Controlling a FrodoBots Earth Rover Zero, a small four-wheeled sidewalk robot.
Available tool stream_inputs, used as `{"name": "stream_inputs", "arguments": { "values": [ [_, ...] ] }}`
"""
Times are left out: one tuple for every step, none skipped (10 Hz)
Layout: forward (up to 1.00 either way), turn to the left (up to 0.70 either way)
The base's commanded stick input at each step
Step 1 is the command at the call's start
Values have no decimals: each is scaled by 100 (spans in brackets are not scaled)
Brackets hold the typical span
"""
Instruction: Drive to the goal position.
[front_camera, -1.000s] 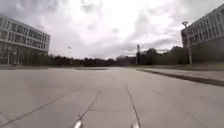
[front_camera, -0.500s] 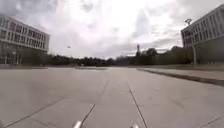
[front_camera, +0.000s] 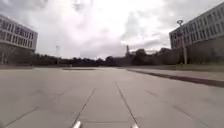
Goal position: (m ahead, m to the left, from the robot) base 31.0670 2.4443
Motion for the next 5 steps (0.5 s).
{"name": "stream_inputs", "arguments": {
  "values": [
    [100,0],
    [100,0],
    [100,0],
    [100,0],
    [100,0]
  ]
}}
